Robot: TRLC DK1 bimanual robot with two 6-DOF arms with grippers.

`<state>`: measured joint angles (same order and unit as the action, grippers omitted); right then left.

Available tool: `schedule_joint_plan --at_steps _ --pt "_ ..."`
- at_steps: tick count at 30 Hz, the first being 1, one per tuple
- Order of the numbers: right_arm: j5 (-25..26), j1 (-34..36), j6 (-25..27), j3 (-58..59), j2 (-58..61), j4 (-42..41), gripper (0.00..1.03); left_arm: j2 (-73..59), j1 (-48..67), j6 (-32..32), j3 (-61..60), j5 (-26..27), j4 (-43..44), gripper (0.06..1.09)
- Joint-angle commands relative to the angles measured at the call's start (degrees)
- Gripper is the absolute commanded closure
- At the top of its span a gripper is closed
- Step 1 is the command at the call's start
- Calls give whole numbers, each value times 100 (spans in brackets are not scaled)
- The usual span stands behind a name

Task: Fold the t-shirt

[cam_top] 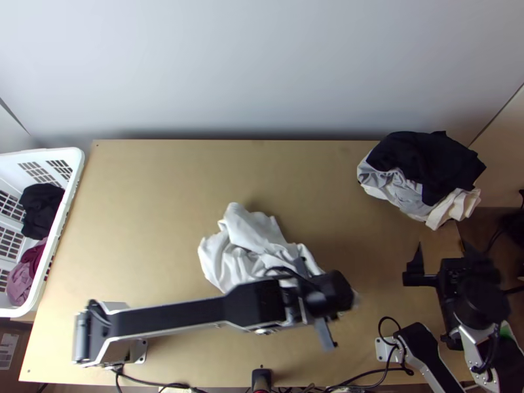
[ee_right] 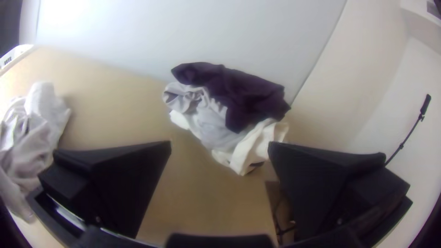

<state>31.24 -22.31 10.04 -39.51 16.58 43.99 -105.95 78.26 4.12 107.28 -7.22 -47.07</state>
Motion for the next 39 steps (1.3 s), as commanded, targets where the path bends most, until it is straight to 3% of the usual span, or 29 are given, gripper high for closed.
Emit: schedule_joint_plan --at_steps 1,5,10,17,27,32,39 --pt "-497 -283 -257 83 197 119 5 -620 190 -219 522 -526 -347 34" --pt "-672 -406 -345 136 399 66 5 -365 216 -289 275 -939 -549 18" --pt "-1006 -573 -486 180 715 -127 5 215 23 -561 -375 -1378 -584 16" --pt "-1367 -890 -495 48 1269 -435 5 760 -1146 -781 -735 -1378 -681 15" --pt "-2940 -1338 -934 -145 2148 -479 6 1683 -2807 -684 -2098 -1361 -470 12" --pt "-3221 -1733 -1031 -734 3290 -488 9 2289 -3326 -711 -3012 -1264 -206 12" --pt "-3230 -2322 -1066 -1815 5119 -699 9 2667 -4161 -720 -3750 -772 -4 12"
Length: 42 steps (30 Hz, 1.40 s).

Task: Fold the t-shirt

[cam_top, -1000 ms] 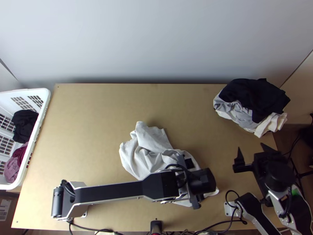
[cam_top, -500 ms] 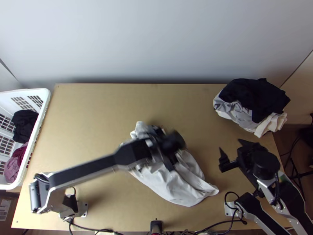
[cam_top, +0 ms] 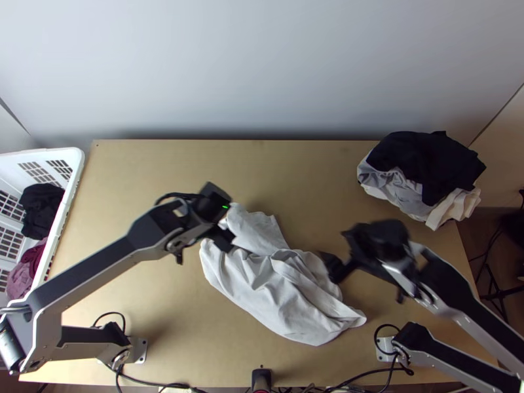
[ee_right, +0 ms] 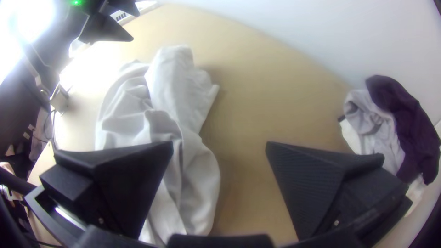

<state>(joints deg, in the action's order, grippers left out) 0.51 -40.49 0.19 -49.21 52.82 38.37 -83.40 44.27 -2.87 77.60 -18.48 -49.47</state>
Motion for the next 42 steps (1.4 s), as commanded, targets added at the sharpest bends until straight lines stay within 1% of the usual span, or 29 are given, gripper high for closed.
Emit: schedule_joint_plan --at_steps 1,6,11,14,16,17,18,23,24,27,29,30,33,34,35,38,42 --pt "-157 -592 -80 -968 1706 -190 9 412 -850 -29 -852 442 333 12" --pt "-166 -1075 -89 -1442 2435 -242 9 51 -1131 41 -905 828 746 12" --pt "-166 -1453 113 -1653 2918 -242 10 -353 -1245 182 -905 1145 1054 12" --pt "-192 -1629 140 -1697 3156 -154 10 -555 -1281 243 -878 1277 1230 12" --pt "-254 -1690 131 -1671 3279 -128 11 -704 -1281 296 -799 1409 1282 12" --pt "-297 -1708 122 -1653 3349 -119 15 -784 -1281 340 -747 1435 1300 12" --pt "-333 -1708 104 -1636 3411 -119 16 -863 -1281 367 -685 1496 1300 12" --pt "-333 -1681 96 -1504 3560 -119 16 -1232 -1281 701 -298 1874 1309 12" --pt "-333 -1664 104 -1442 3551 -110 20 -1267 -1245 753 -228 1883 1309 12" --pt "-333 -1638 157 -1266 3551 -66 43 -1399 -1158 824 -61 1997 1300 12" --pt "-333 -1629 271 -1170 3560 -66 60 -1513 -1105 859 9 2024 1300 13" --pt "-333 -1629 289 -1161 3569 -66 69 -1566 -1087 867 27 2024 1291 16" --pt "-377 -1585 403 -1187 3569 -31 97 -1636 -1043 929 71 2287 1282 18" --pt "-403 -1550 403 -1205 3569 21 100 -1645 -1035 947 88 2367 1273 22" --pt "-473 -1497 421 -1214 3542 118 100 -1645 -1017 964 97 2393 1273 26" --pt "-552 -1400 474 -1214 3455 241 100 -1715 -1008 982 106 2463 1273 27" --pt "-552 -1295 500 -1275 3375 329 100 -1777 -1008 1052 106 2604 1353 50"
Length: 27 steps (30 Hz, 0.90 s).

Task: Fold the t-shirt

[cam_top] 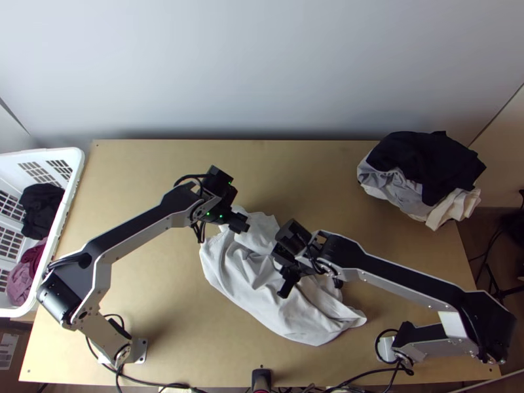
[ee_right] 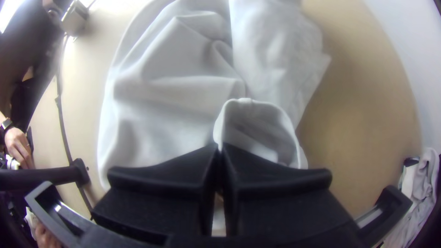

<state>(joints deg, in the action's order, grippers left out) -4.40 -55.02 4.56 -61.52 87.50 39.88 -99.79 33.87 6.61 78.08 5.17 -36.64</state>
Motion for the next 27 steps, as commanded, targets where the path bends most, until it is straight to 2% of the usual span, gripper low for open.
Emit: schedule_joint_plan --at_steps 1,6,17,27 --pt "-61 194 72 -80 -111 213 100 -146 32 156 58 248 105 57" --pt "-61 370 142 -300 -190 451 100 -93 50 306 111 274 342 103" --pt "-61 862 221 -757 -427 750 100 109 -21 332 559 397 157 105" --pt "-43 1460 327 -1776 -603 996 100 548 -794 270 1605 388 -431 105"
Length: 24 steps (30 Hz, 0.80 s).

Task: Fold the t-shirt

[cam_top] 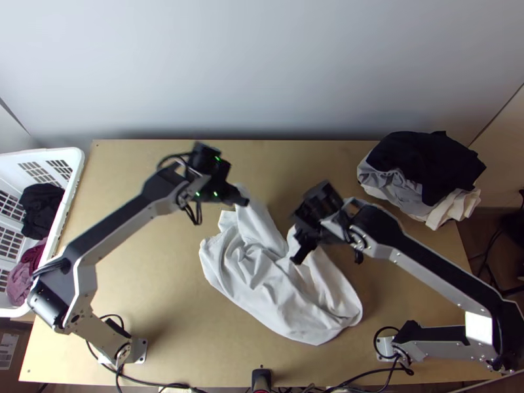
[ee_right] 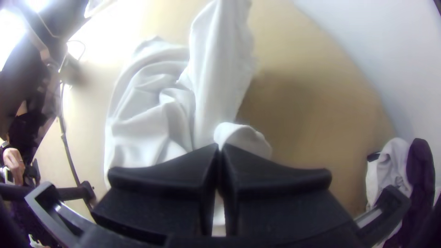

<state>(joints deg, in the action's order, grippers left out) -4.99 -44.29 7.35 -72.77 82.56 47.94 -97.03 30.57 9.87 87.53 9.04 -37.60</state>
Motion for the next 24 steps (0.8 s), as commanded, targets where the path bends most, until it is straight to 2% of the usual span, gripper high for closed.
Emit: schedule_joint_plan --at_steps 1,8,14,19,24 --pt "34 457 47 -774 -135 233 100 325 -543 -90 792 1 -406 105" --pt "543 606 152 -1696 -381 391 100 633 -1018 -424 1891 -16 -924 105" --pt "1290 641 644 -2584 -601 356 100 914 -1422 -583 2752 -86 -1091 105" --pt "1765 641 934 -3129 -777 66 100 1292 -1668 -811 3174 -332 -1091 105" --pt "2275 641 1409 -3217 -997 -611 100 1565 -2160 -811 3693 -482 -968 105"
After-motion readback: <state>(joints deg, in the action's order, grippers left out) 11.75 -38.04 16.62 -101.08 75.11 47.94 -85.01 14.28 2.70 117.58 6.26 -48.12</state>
